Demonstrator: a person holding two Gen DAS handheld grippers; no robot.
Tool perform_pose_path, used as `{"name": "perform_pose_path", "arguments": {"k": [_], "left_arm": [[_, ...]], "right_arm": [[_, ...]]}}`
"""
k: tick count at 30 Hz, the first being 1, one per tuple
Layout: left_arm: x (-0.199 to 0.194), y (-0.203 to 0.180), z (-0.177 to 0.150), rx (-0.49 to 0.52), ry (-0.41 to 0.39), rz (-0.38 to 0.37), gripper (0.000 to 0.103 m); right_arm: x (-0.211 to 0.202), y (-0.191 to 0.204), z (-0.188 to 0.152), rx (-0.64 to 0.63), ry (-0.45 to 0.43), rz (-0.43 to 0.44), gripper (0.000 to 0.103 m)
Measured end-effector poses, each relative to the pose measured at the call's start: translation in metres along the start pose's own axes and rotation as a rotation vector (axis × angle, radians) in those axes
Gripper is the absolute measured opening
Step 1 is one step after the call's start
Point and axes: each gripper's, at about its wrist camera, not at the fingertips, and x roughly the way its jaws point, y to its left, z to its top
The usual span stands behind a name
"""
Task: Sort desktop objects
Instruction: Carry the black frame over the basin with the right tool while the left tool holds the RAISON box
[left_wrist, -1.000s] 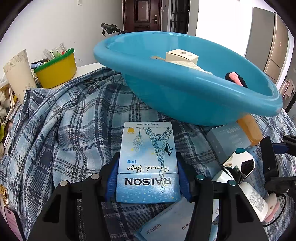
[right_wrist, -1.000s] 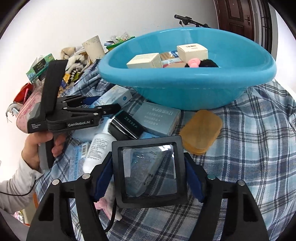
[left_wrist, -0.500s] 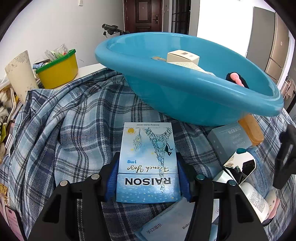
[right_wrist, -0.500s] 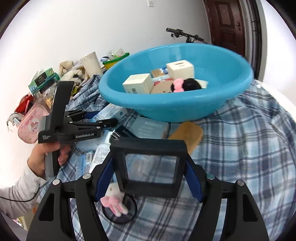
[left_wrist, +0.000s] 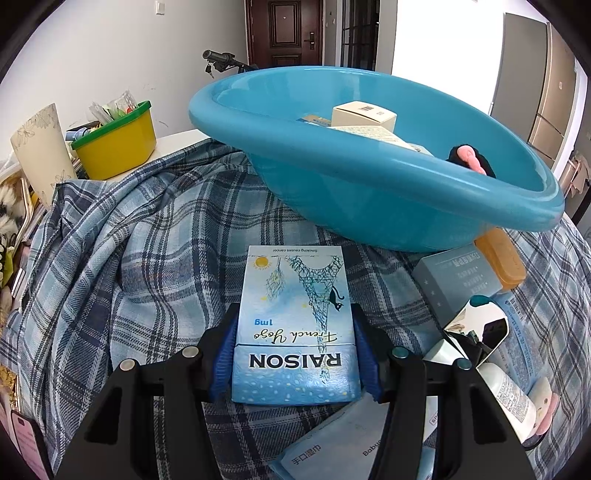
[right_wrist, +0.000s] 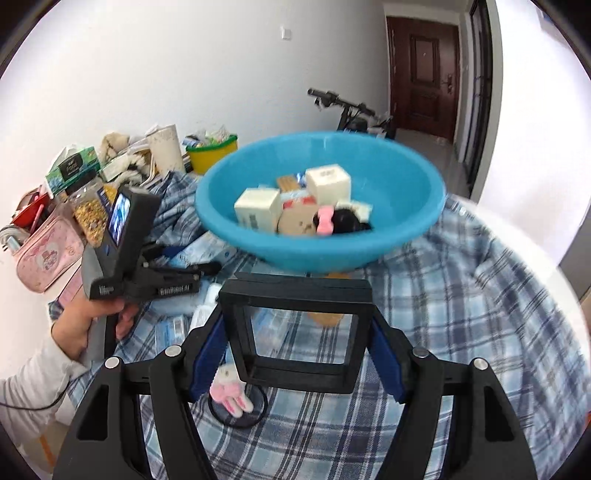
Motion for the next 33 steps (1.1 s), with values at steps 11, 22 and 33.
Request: {"name": "perform_pose_path", "arguments": {"k": [11,22,33], "left_arm": [[-0.001,-0.001,0.0,0.006,-0.006,-0.001,0.058],[-0.003,-0.001,0.0,-0.002,-0.01,-0.015,0.058],[0.0,0.009,0.0,-0.045,-0.002,-0.043,0.058]], "right_arm": [[-0.028,0.024,0.065,-0.033,-0.148,-0.092,0.07],[-0.042,0.037,0.135,-0.062,-0.291,-0.14,0.07],[-0.008,0.027,0.151,-0.037,-0.282,-0.085,0.07]]}}
